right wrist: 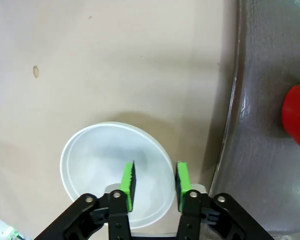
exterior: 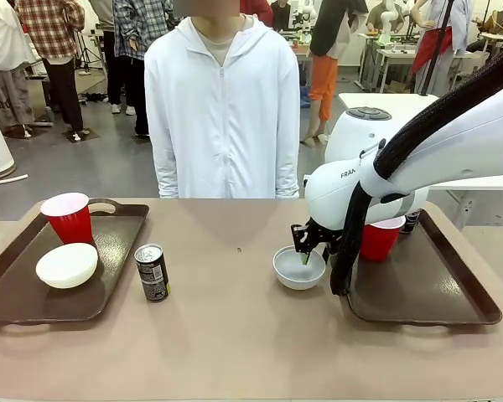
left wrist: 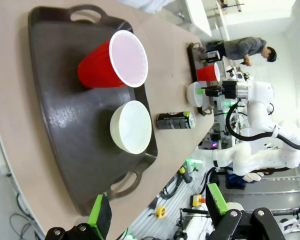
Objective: Prepare tableware on both trays.
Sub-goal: Pick up a Picnic Bowl from the table and place it on a Handle tray.
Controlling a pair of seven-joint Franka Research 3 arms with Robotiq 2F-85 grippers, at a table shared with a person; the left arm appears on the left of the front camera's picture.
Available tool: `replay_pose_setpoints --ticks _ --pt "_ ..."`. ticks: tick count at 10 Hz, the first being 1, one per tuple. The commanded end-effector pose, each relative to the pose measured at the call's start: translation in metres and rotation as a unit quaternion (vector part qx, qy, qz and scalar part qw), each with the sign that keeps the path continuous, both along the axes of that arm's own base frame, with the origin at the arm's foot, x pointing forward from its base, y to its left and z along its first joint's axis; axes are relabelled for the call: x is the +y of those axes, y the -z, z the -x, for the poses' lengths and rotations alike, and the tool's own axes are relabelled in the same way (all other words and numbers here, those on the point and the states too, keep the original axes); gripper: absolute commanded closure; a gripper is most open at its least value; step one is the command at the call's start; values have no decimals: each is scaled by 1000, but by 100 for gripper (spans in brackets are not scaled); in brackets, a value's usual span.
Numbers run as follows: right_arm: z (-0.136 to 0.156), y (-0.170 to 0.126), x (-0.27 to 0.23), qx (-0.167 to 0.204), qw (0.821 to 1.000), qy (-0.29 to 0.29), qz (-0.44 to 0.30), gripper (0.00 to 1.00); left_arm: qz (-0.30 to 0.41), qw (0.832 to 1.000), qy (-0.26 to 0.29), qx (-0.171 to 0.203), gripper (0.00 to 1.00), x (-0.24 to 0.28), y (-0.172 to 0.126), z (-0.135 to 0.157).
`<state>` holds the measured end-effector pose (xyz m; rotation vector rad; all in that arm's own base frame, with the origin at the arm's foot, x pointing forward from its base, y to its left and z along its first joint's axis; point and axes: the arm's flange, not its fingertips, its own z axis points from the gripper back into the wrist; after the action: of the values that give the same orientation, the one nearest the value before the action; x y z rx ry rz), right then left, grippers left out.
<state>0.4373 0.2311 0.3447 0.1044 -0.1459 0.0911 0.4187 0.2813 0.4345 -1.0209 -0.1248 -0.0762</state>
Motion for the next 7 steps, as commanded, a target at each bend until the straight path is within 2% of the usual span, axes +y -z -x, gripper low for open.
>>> replay_pose_setpoints --ticks 1,2,3,6,7 --pt "-4 3 1 -4 1000 -5 -13 97 -7 1000 -5 5 0 -2 -1 3" --pt "-5 3 1 -4 1000 -5 -13 82 -7 1000 -5 5 0 -2 -1 3" --pt "-5 3 0 -4 1000 -5 -13 100 -7 1000 -5 5 0 -2 -1 3" --pt "-1 -4 2 -7 1000 -13 -18 100 -7 1000 -5 5 0 -2 -1 3" --pt "12 -24 3 0 999 -28 -22 100 -7 1000 -5 5 0 -2 -1 3"
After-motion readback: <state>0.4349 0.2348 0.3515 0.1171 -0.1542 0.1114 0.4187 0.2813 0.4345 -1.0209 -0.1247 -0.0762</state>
